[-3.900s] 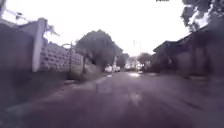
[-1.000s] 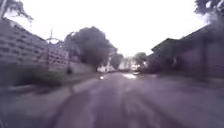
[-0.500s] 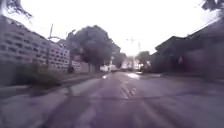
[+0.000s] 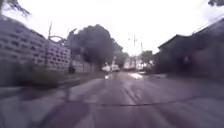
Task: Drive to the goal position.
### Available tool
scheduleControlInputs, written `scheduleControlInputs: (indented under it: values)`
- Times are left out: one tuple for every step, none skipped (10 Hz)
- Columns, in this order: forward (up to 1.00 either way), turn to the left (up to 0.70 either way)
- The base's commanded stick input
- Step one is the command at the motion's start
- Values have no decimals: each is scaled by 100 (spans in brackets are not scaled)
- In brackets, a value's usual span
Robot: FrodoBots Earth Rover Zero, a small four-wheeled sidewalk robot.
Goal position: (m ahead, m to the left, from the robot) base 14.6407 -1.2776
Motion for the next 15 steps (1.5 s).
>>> scheduleControlInputs:
  values:
    - [70, -35]
    - [70, -21]
    - [70, 0]
    - [70, 0]
    - [70, 0]
    - [70, 0]
    - [70, 0]
    - [70, 0]
    - [70, 0]
    - [70, 0]
    - [70, 0]
    - [70, -21]
    - [70, -35]
    - [70, -35]
    - [70, -35]
